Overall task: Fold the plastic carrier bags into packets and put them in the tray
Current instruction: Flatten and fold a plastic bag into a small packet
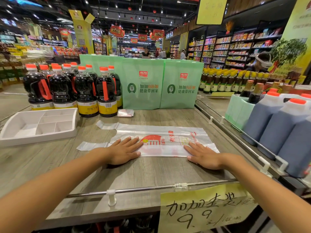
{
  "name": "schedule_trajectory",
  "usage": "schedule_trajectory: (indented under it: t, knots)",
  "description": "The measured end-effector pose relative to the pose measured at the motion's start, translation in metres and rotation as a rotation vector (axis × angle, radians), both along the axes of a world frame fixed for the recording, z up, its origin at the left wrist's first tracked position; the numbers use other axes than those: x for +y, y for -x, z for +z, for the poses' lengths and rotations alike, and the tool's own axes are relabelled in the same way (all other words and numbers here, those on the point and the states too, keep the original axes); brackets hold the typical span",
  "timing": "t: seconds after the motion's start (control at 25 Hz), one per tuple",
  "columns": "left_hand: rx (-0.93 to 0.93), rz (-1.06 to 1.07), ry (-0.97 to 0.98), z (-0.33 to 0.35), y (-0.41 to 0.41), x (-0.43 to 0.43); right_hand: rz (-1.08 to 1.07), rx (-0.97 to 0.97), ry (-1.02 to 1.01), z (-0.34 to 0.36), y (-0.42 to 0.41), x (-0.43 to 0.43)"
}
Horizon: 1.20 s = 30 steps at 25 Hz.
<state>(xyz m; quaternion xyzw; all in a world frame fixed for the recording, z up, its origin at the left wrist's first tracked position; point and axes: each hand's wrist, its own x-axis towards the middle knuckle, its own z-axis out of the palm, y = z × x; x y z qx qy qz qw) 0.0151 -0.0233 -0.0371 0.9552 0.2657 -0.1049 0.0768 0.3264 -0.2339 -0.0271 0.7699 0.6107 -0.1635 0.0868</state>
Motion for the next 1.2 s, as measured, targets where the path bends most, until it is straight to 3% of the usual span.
schedule_trajectory:
  t: [0.2, 0.44, 0.84, 1.2]
  knots:
    - [-0.104, 0.006, -0.014, -0.007, 0.006, -0.002, -0.005, 0.049, -0.185, -0.001, -0.003, -0.017]
    - [-0.332, -0.04, -0.089, -0.002, 0.015, -0.002, 0.06, -0.096, -0.342, 0.011, 0.007, -0.021]
    - [-0.412, -0.095, -0.223, 0.009, 0.016, -0.004, 0.035, -0.121, -0.393, 0.017, 0.02, -0.026]
    - [-0.496, -0.113, -0.45, 0.027, 0.016, -0.018, -0.045, -0.196, -0.684, 0.024, 0.028, -0.023]
